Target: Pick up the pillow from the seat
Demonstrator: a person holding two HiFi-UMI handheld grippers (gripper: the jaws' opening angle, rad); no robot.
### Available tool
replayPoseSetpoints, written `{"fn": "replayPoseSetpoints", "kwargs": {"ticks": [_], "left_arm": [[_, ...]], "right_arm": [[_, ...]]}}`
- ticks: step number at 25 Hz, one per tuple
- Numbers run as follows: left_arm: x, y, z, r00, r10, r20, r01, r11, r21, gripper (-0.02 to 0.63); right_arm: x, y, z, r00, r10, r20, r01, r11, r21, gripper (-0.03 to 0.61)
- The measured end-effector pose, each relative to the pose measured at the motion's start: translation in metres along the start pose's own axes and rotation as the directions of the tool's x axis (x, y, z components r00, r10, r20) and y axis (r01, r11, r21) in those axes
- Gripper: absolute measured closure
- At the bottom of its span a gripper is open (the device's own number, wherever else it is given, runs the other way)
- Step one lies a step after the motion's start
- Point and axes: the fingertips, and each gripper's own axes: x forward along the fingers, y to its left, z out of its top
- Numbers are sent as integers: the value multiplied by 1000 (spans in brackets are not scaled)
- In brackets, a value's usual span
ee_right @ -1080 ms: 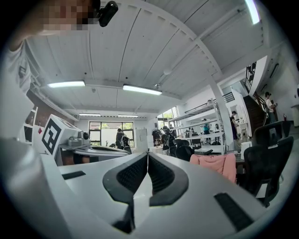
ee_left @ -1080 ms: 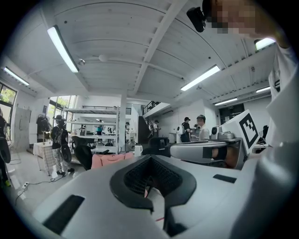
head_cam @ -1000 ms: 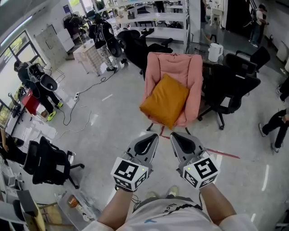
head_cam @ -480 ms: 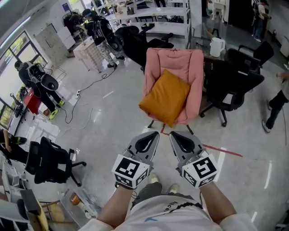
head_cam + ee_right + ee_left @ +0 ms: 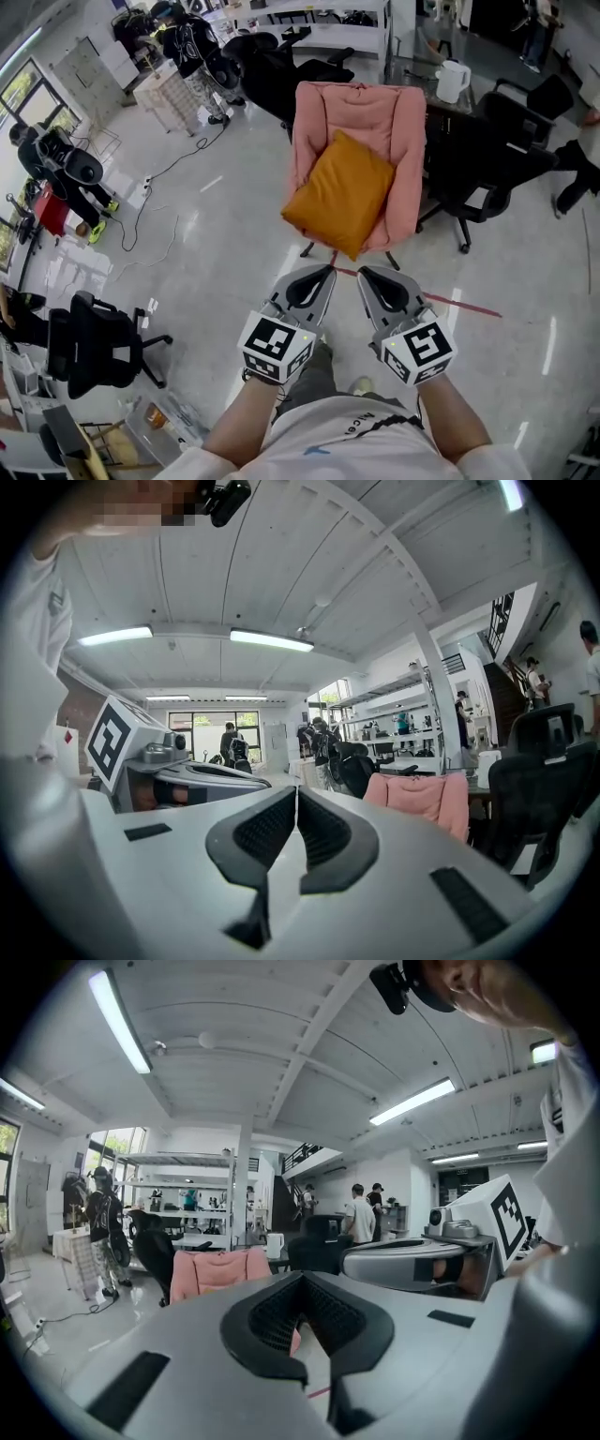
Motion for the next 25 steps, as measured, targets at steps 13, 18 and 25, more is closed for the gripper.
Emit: {"fn": "replayPoseSetpoints", "kwargs": {"ticks": [13, 18, 25], "left_arm": [[113, 193, -65, 983, -106, -149, 116, 992, 56, 603], [168, 267, -101, 972, -118, -204, 130, 990, 46, 603], [221, 302, -178, 947, -89, -309, 153, 971, 187, 603]], "right_arm": [[201, -71, -61, 984, -135, -116, 143, 988, 56, 561], [277, -112, -108, 966, -171, -196, 187, 980, 65, 561], [309, -152, -189, 936, -186, -300, 210, 976, 50, 560]]}}
